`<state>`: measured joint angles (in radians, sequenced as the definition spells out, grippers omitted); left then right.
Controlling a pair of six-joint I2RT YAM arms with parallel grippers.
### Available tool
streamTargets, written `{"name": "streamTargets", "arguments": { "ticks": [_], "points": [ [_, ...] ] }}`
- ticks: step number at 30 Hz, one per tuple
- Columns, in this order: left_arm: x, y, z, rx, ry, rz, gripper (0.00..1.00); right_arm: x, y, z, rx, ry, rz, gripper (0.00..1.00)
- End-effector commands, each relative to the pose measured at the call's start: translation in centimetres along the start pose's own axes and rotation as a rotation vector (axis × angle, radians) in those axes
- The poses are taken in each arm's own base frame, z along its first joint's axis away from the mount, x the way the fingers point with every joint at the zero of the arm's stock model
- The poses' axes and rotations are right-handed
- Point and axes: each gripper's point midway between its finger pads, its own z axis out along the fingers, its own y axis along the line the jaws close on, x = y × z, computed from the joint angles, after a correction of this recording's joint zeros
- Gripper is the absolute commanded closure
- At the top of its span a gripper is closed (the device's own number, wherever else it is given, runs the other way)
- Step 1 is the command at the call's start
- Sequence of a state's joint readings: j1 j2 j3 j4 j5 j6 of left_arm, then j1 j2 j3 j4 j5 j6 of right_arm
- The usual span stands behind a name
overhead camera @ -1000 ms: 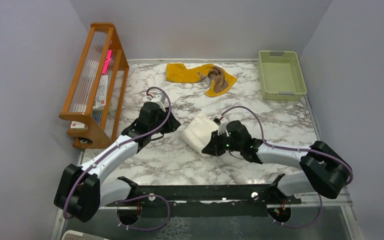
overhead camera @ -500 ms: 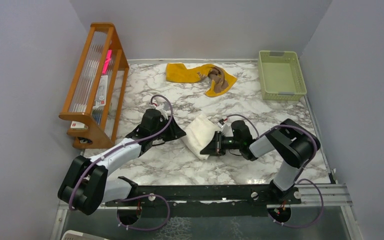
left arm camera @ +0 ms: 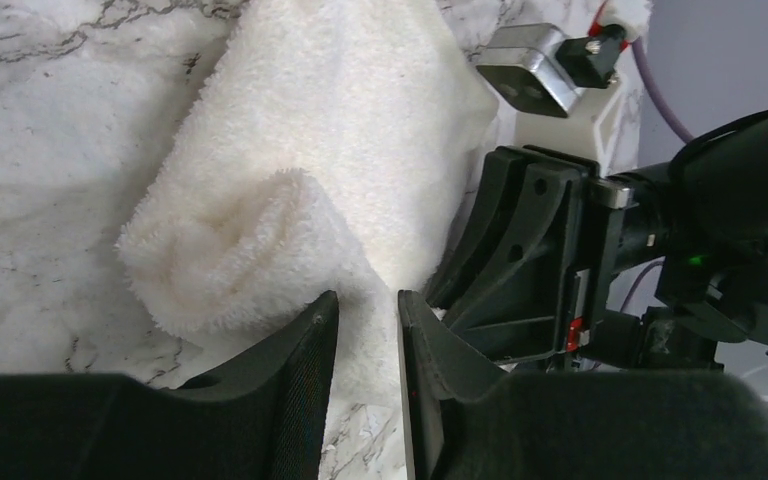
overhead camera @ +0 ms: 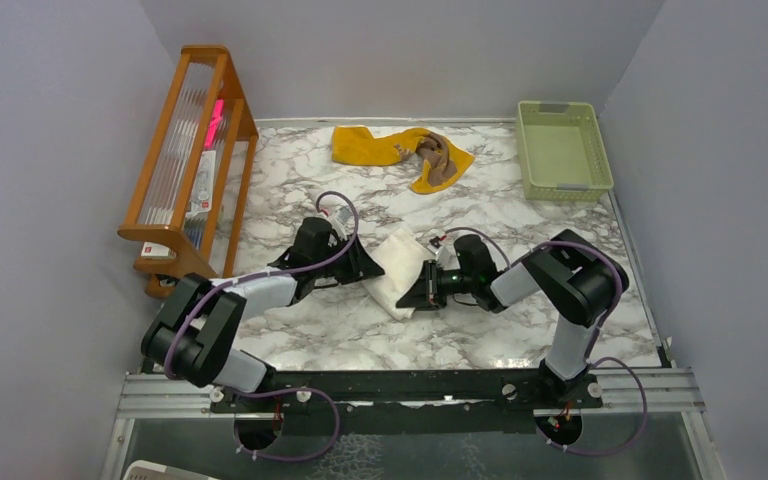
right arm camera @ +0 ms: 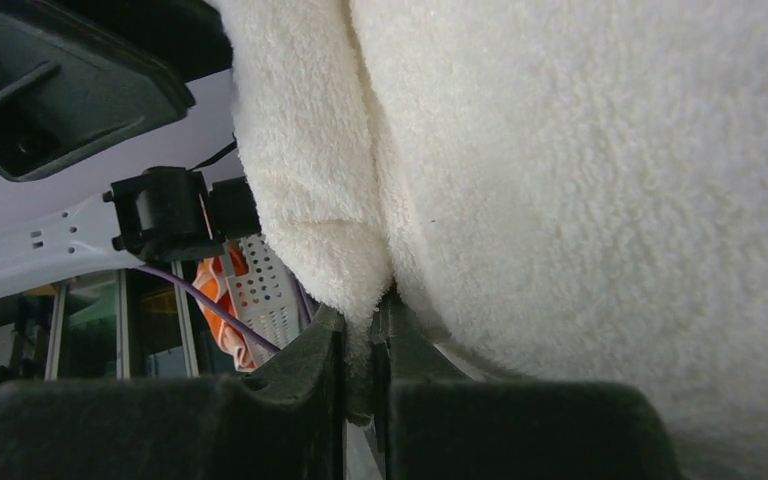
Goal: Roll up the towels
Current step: Roll the towel at the center of the board.
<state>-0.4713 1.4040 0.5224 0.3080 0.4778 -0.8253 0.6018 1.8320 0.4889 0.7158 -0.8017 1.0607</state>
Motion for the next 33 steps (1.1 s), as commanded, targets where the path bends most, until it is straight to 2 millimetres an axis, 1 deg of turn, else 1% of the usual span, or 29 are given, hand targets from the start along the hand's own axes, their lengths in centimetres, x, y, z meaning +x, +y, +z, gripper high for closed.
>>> {"name": "streamTargets", "arguments": {
  "ticks": [1,3,4,5,7,8,9,10,11,13,14,16,18,20,23,25,29,33],
  "points": [
    [0.2,0.5,1.1,0.013,0.012,-0.009,0.70,-0.2,-0.9,-0.1,0.065,0.003,-0.023,0.99],
    [0.6,1.9,1.3,-0.035,0.003,-0.015,0.70,-0.5,-0.7,-0.3,0.079,-0.012,-0.059,0.99],
    [0.7,2.7,1.3,-0.062,-0.004,-0.019,0.71,-0.9,-0.5,-0.5,0.092,-0.027,-0.083,0.95],
    [0.9,3.5,1.3,-0.090,-0.012,-0.023,0.71,-1.3,-0.4,-0.7,0.109,-0.043,-0.113,0.85],
    [1.4,4.8,1.3,-0.137,-0.017,-0.031,0.71,-2.4,-0.2,-1.2,0.160,-0.085,-0.192,0.52],
    [1.6,5.5,1.4,-0.160,-0.018,-0.041,0.72,-3.1,-0.1,-1.6,0.194,-0.105,-0.245,0.42],
    [1.8,5.9,1.5,-0.173,-0.014,-0.048,0.72,-3.9,-0.1,-2.0,0.238,-0.130,-0.300,0.37],
    [2.0,6.3,1.5,-0.184,-0.010,-0.055,0.73,-4.8,0.0,-2.5,0.280,-0.153,-0.361,0.35],
    [2.2,6.6,1.6,-0.194,-0.006,-0.061,0.73,-5.7,0.3,-3.1,0.317,-0.179,-0.418,0.33],
    [2.4,7.0,1.7,-0.207,-0.002,-0.069,0.73,-7.3,1.4,-4.2,0.364,-0.229,-0.563,0.31],
    [2.4,7.2,1.8,-0.213,-0.001,-0.071,0.74,-7.9,2.2,-4.7,0.388,-0.257,-0.648,0.31],
    [2.5,7.4,1.8,-0.219,0.000,-0.074,0.74,-8.6,4.4,-5.2,0.429,-0.307,-0.873,0.31],
    [2.6,7.5,1.8,-0.223,0.002,-0.076,0.74,-7.7,6.4,-4.9,0.452,-0.327,-1.115,0.31],
    [2.7,7.7,1.9,-0.230,0.001,-0.078,0.74,-6.1,7.1,-4.1,0.472,-0.304,-1.272,0.31],
    [2.9,8.0,1.8,-0.238,0.004,-0.085,0.74,-4.2,6.7,-2.7,0.471,-0.246,-1.338,0.31],
    [3.0,8.1,1.8,-0.244,0.007,-0.090,0.74,-3.3,6.1,-2.0,0.487,-0.218,-1.363,0.32],
    [3.2,8.4,1.8,-0.251,0.012,-0.096,0.74,-2.3,3.8,-0.2,0.573,-0.123,-1.391,0.36],
    [3.3,8.6,1.7,-0.261,0.012,-0.101,0.75,-1.3,2.1,1.3,0.633,-0.036,-1.417,0.40]
  ]
}}
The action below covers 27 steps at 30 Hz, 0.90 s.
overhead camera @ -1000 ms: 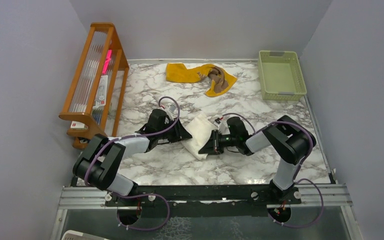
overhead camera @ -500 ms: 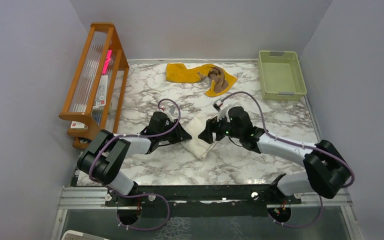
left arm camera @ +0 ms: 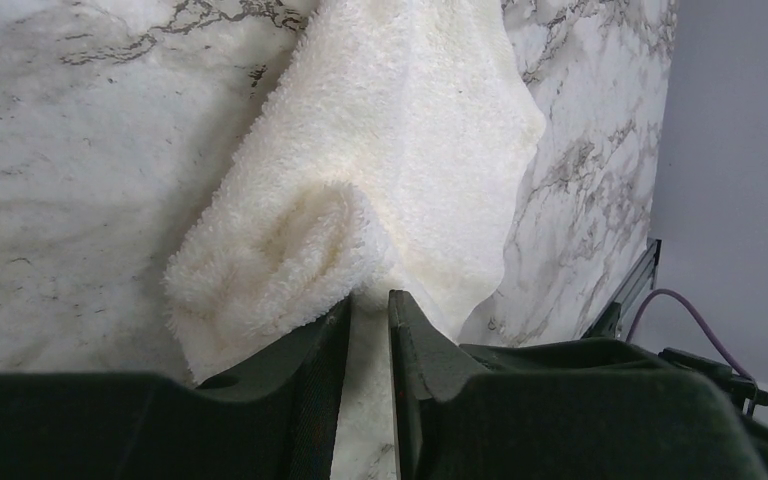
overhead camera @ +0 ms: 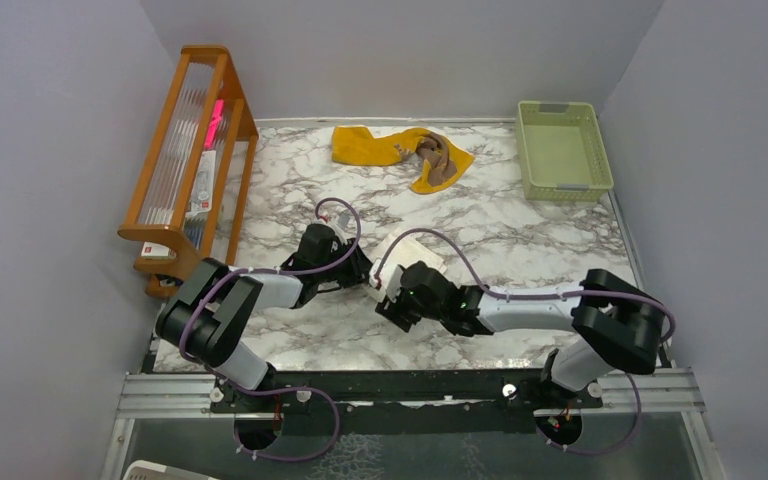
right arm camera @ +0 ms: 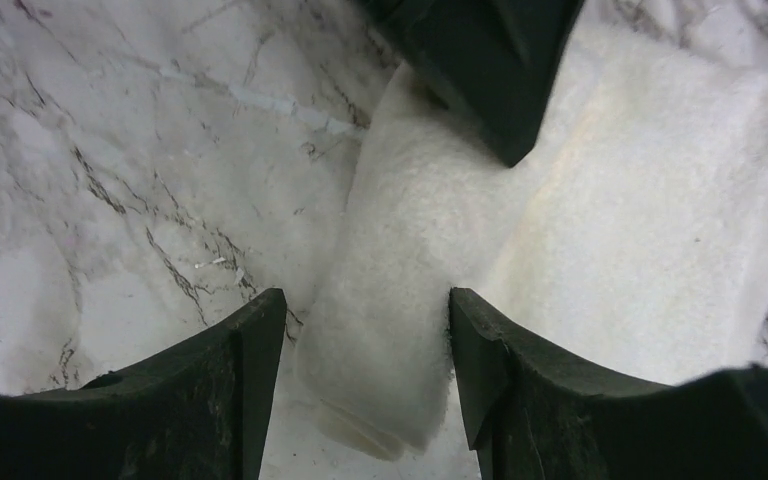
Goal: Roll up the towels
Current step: Roll the towel at the center of the board.
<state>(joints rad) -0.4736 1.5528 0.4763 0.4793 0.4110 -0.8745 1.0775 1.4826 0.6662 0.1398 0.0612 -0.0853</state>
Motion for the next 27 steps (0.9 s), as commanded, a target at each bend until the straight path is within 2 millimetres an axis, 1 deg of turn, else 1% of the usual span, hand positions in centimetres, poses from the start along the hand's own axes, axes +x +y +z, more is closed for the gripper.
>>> {"name": "streamTargets", "arguments": {
  "ticks": [1,5,8,10,11,13,14,15,16,18,19,20,23,24,25,27],
  "points": [
    [2.4,5.4,-0.3,-0.205,0.037,-0.039,0.75,1.2,0.1,1.1,0.059,0.090,-0.092,0.42],
    [2.5,5.8,-0.7,-0.230,0.028,-0.044,0.75,2.1,0.5,1.8,0.073,0.126,-0.108,0.47],
    [2.3,6.3,-1.5,-0.283,0.013,-0.054,0.75,2.5,0.0,2.3,0.104,0.161,-0.111,0.49],
    [2.0,6.6,-2.4,-0.327,-0.009,-0.064,0.75,2.7,-0.4,2.5,0.130,0.190,-0.118,0.54],
    [1.8,6.7,-2.9,-0.352,-0.027,-0.068,0.75,3.0,-0.7,2.7,0.148,0.211,-0.119,0.57],
    [1.3,6.9,-3.9,-0.392,-0.056,-0.076,0.75,3.6,-1.0,3.0,0.170,0.261,-0.123,0.68],
    [1.0,6.8,-4.3,-0.401,-0.071,-0.078,0.74,3.8,-1.1,3.2,0.173,0.283,-0.122,0.76],
    [0.6,6.4,-4.7,-0.396,-0.090,-0.079,0.74,4.2,-1.2,3.4,0.189,0.311,-0.116,0.89],
    [0.3,6.0,-4.9,-0.390,-0.104,-0.080,0.74,4.5,-1.5,3.6,0.217,0.338,-0.104,0.98],
    [-0.5,5.1,-5.5,-0.373,-0.132,-0.080,0.74,5.1,-1.7,4.0,0.248,0.384,-0.075,0.99],
    [-1.1,4.5,-5.8,-0.361,-0.152,-0.075,0.74,5.2,-1.3,4.3,0.227,0.387,-0.062,0.99],
    [-1.6,3.9,-6.2,-0.353,-0.169,-0.068,0.73,4.9,-0.7,4.4,0.195,0.371,-0.042,0.99],
    [-3.5,2.4,-7.5,-0.362,-0.222,-0.037,0.71,2.7,2.0,4.0,0.038,0.262,0.058,0.99],
    [-4.4,1.6,-8.0,-0.355,-0.243,-0.020,0.70,1.8,3.0,3.7,-0.030,0.224,0.099,0.99],
    [-4.7,1.4,-8.4,-0.359,-0.252,-0.007,0.70,1.1,3.9,3.3,-0.096,0.190,0.142,0.99],
    [-5.5,0.4,-9.0,-0.346,-0.272,0.026,0.68,-0.3,4.8,2.3,-0.207,0.136,0.240,0.99]
  ]
}}
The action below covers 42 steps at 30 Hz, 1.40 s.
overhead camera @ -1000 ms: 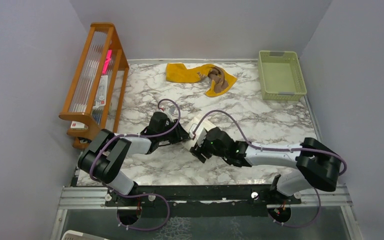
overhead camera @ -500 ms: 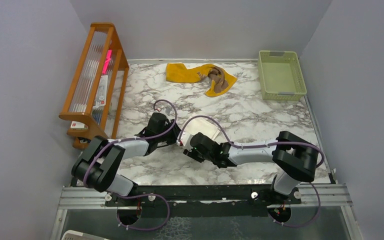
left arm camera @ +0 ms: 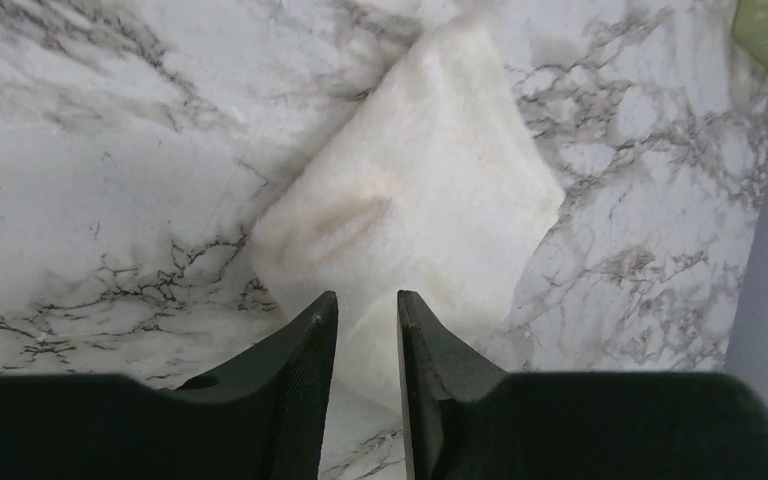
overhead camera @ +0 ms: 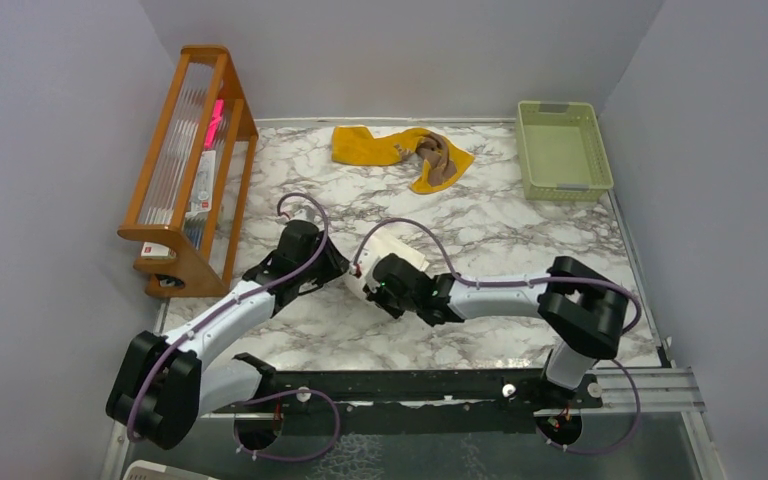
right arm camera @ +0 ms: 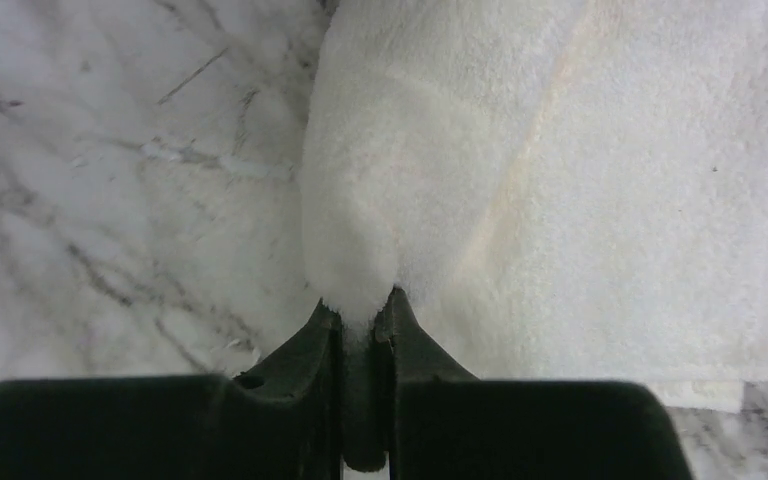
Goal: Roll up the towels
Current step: Roll the towel at the center of the board.
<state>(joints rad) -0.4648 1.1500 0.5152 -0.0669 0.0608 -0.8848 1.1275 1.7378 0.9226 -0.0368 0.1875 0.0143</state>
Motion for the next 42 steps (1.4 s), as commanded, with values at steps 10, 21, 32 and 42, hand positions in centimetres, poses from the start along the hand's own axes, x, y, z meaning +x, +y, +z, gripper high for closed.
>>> {"name": "streamTargets", "arguments": {
  "ticks": [10,21,32,42],
  "points": [
    [-1.8,-2.3,-2.0,0.085,-0.046,0.093,0.68,-2.8,3.2,-5.9,-0.781,-0.069,0.603,0.99],
    [-1.2,-4.4,-1.7,0.207,-0.013,0.113,0.67,1.0,2.0,-3.6,-0.973,0.139,0.984,0.99],
    [1.8,-4.3,0.3,0.292,0.081,0.020,0.67,4.0,0.7,-1.7,-0.899,0.215,1.240,0.95],
    [4.4,0.3,3.7,0.152,0.128,0.010,0.68,3.2,-1.4,-0.9,-0.723,0.186,1.122,0.67]
  ]
}}
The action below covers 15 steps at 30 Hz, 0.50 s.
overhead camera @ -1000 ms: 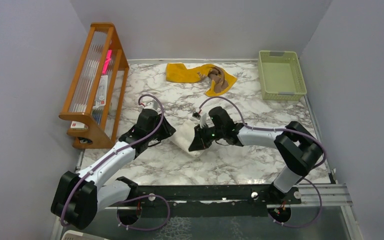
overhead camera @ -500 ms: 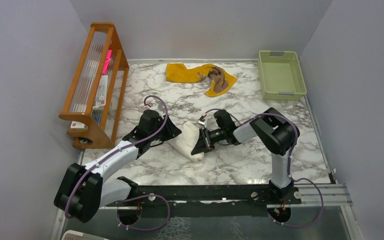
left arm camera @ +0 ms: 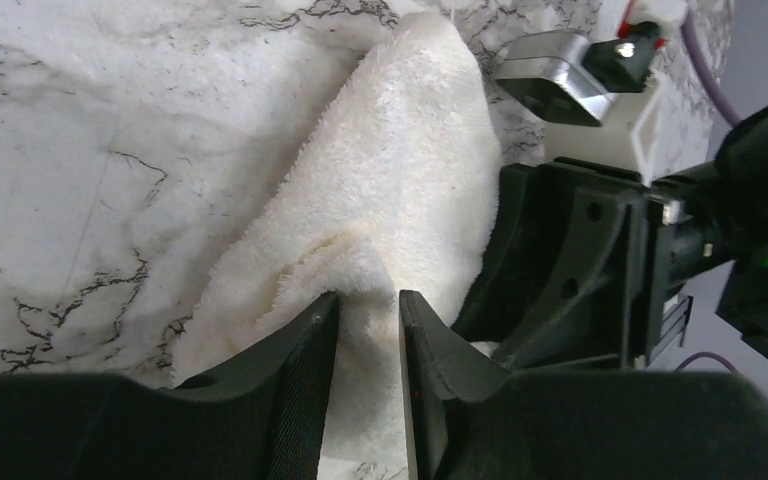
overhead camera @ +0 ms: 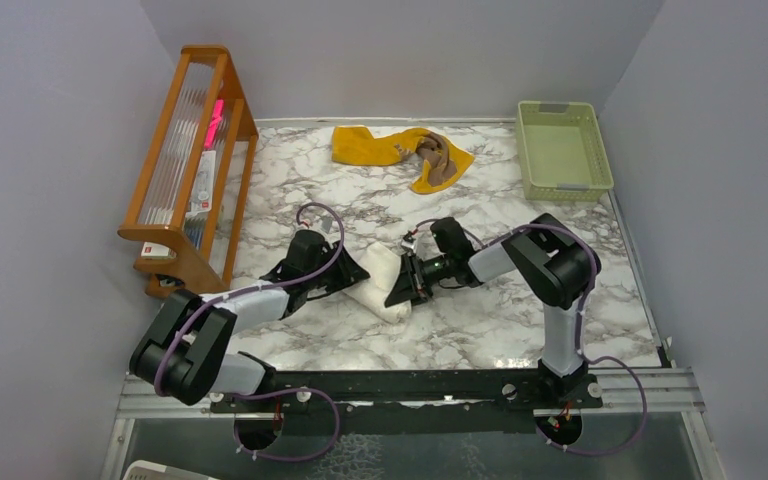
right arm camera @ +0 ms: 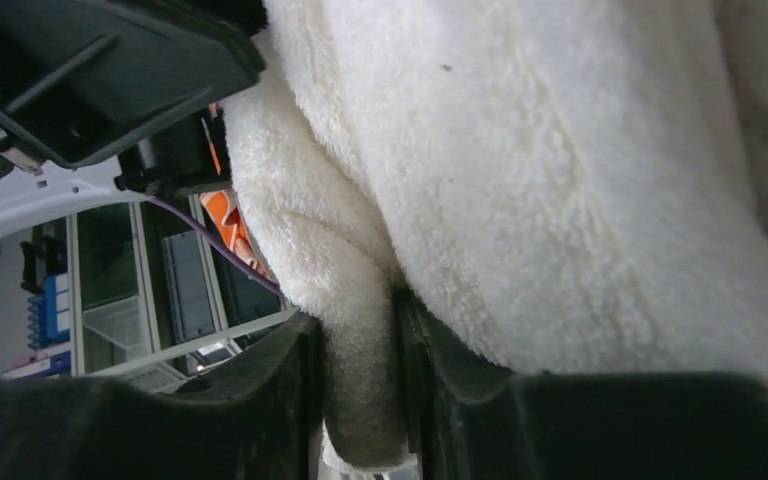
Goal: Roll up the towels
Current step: Roll the towel at the center of the board.
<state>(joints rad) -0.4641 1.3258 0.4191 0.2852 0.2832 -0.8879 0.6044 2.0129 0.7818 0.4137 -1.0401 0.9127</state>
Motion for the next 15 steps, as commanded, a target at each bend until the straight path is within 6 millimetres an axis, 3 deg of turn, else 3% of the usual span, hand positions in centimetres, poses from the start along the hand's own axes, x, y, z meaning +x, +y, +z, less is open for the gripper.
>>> {"name": "streamTargets", "arguments": {
  "ticks": [1,5,10,12,15],
  "points": [
    [1.4,2.9,0.8,-0.076,0.013,-0.005,0.68,-1.8,-1.2,-0.9,0.174,-0.090,-0.085,0.62],
    [2.0,4.8,0.7,-0.137,0.004,-0.005,0.68,-4.2,0.6,-3.0,0.298,-0.191,-0.274,0.50],
    [2.4,6.0,0.3,-0.183,-0.004,-0.003,0.68,-6.8,4.4,-6.0,0.442,-0.334,-0.629,0.43],
    [2.4,6.4,0.1,-0.200,-0.005,0.000,0.68,-7.1,5.8,-6.7,0.519,-0.384,-0.797,0.34],
    [2.5,6.8,0.0,-0.223,-0.005,0.005,0.69,-6.2,8.7,-6.5,0.565,-0.428,-1.084,0.32]
  ]
}}
